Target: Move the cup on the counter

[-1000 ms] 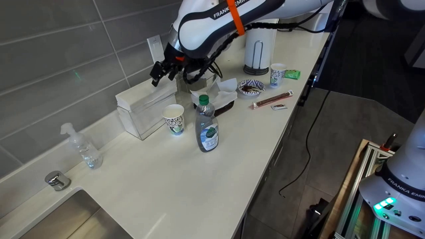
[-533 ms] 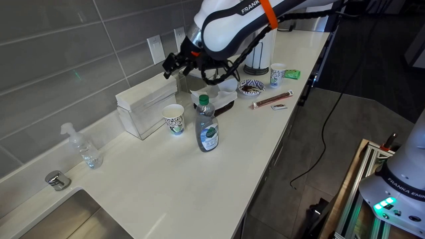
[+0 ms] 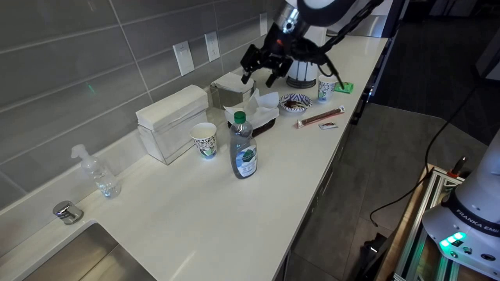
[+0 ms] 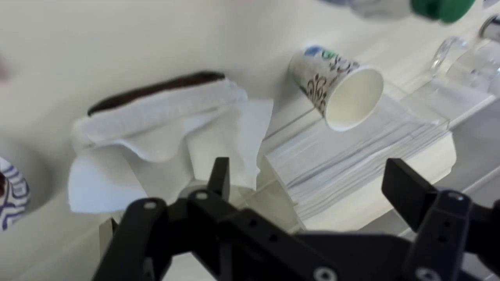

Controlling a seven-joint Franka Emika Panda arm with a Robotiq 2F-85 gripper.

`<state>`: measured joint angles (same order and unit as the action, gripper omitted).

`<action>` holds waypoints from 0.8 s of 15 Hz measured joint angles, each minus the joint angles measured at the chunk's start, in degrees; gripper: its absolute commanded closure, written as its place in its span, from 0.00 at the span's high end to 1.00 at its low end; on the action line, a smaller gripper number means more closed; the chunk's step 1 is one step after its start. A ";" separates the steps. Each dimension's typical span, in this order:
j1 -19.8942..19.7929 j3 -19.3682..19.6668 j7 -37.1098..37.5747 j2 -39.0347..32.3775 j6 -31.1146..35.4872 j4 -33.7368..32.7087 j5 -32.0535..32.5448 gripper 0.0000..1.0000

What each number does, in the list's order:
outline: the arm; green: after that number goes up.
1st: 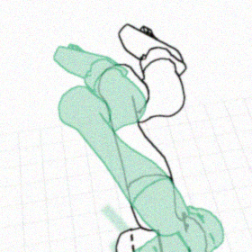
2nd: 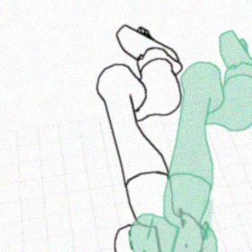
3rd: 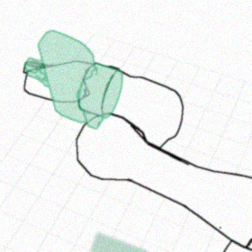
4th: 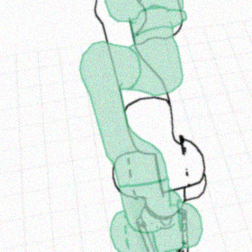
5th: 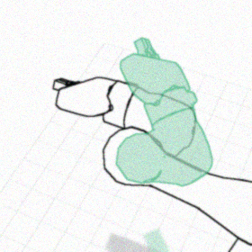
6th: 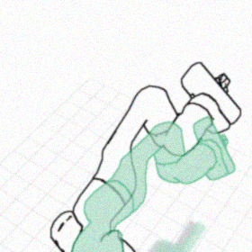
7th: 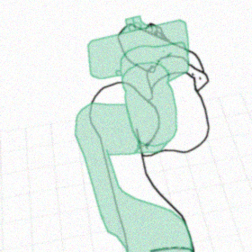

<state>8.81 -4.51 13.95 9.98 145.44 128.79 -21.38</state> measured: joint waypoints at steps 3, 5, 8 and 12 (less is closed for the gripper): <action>-1.34 1.37 2.18 9.79 -15.89 3.91 -1.00 1.00; -4.28 1.63 7.09 16.03 -25.84 5.28 2.47 1.00; -5.26 1.40 7.12 18.58 -27.11 5.40 2.70 1.00; -5.17 0.97 7.10 16.21 -26.46 5.31 2.67 1.00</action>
